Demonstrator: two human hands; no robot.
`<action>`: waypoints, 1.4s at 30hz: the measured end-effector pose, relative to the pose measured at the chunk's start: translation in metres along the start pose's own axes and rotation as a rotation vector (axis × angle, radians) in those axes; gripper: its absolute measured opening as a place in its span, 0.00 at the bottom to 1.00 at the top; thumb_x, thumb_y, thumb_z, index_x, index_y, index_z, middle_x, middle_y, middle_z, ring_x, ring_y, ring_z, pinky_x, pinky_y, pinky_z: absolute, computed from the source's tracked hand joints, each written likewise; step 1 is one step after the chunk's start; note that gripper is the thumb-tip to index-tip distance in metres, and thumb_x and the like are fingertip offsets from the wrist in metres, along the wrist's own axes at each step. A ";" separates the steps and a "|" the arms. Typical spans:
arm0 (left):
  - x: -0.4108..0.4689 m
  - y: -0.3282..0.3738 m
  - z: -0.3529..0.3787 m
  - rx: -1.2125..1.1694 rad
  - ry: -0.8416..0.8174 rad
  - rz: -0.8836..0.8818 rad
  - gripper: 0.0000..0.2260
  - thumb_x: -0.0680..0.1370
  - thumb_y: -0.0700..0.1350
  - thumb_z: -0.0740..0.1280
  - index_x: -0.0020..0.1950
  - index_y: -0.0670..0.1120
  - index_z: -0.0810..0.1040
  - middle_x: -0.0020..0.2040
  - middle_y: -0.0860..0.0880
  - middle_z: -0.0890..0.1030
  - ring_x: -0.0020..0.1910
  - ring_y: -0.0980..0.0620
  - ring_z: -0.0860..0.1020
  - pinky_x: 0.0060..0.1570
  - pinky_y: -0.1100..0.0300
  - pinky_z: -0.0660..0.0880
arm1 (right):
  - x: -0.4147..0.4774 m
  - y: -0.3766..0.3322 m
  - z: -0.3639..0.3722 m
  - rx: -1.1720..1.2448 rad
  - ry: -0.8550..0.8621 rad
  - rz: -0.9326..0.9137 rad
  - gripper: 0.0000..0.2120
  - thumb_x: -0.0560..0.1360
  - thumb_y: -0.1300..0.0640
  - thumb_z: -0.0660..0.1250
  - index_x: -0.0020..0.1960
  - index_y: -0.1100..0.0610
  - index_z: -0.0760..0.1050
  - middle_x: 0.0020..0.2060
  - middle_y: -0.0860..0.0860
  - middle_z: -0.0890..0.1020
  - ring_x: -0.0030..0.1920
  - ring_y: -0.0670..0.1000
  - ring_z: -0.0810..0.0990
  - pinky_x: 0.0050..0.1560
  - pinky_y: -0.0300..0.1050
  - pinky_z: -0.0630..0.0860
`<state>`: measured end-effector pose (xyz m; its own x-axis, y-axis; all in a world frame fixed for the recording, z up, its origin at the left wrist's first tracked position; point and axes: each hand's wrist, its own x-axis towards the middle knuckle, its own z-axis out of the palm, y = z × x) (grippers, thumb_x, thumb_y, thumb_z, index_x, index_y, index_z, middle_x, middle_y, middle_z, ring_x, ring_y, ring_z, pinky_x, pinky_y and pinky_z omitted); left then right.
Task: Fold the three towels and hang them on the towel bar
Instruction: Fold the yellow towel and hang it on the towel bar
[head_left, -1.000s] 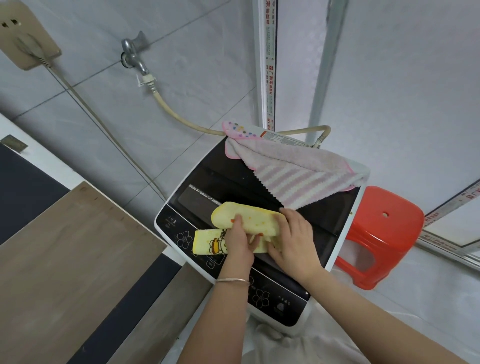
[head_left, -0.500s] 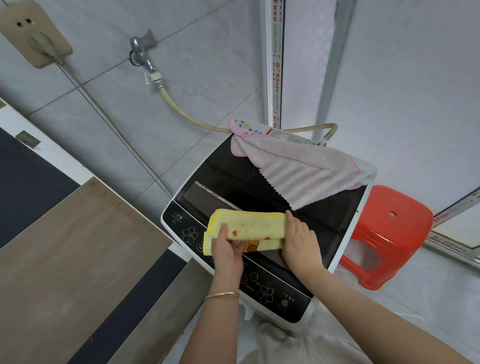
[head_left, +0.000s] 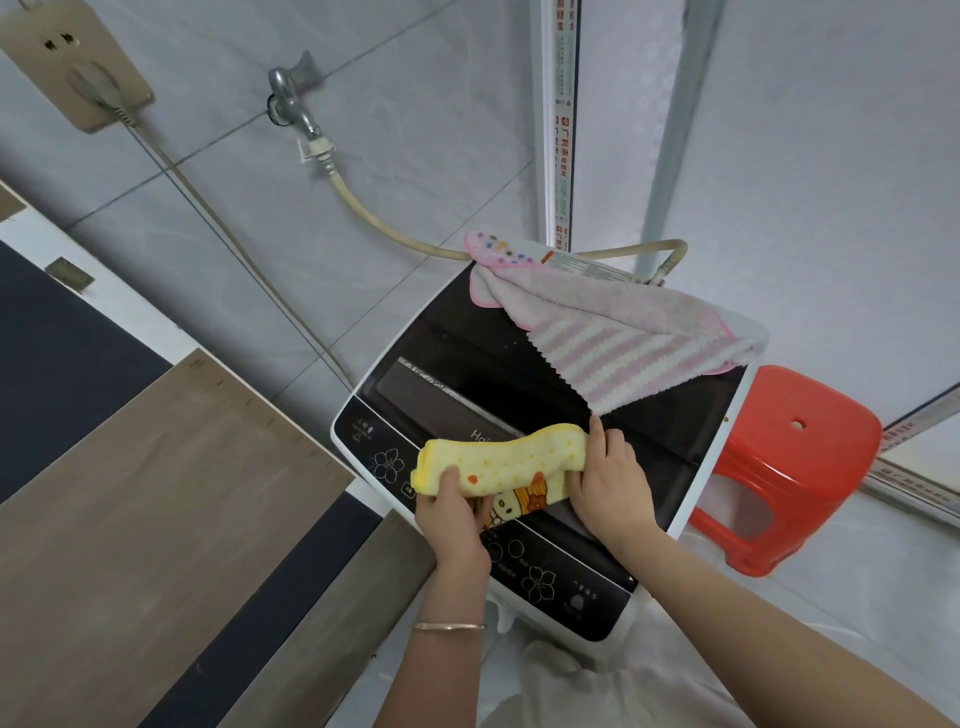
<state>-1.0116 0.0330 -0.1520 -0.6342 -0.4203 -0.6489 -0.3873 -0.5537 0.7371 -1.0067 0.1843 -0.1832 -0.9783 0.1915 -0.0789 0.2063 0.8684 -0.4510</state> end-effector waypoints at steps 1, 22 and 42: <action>-0.002 -0.003 -0.003 0.009 0.008 0.004 0.09 0.77 0.40 0.64 0.57 0.45 0.72 0.50 0.47 0.76 0.52 0.48 0.76 0.41 0.55 0.79 | 0.000 0.000 0.000 0.011 0.005 -0.001 0.29 0.77 0.53 0.57 0.74 0.63 0.54 0.56 0.58 0.72 0.51 0.55 0.73 0.47 0.47 0.74; 0.024 -0.031 -0.037 0.613 0.174 0.026 0.26 0.69 0.44 0.73 0.63 0.40 0.67 0.62 0.39 0.71 0.57 0.40 0.75 0.54 0.50 0.74 | 0.001 0.016 -0.005 0.037 -0.080 -0.271 0.29 0.74 0.62 0.64 0.71 0.44 0.64 0.71 0.59 0.61 0.66 0.60 0.66 0.61 0.48 0.71; 0.040 -0.016 -0.046 0.808 -0.050 -0.039 0.22 0.69 0.45 0.71 0.60 0.38 0.74 0.53 0.43 0.78 0.53 0.43 0.77 0.57 0.51 0.74 | 0.003 -0.001 -0.026 0.254 -0.182 0.041 0.32 0.73 0.48 0.67 0.73 0.52 0.59 0.69 0.57 0.59 0.51 0.53 0.74 0.52 0.41 0.72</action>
<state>-1.0001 -0.0084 -0.1989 -0.6322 -0.3679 -0.6820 -0.7613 0.1308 0.6351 -1.0099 0.1958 -0.1596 -0.9612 0.1184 -0.2491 0.2566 0.7151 -0.6503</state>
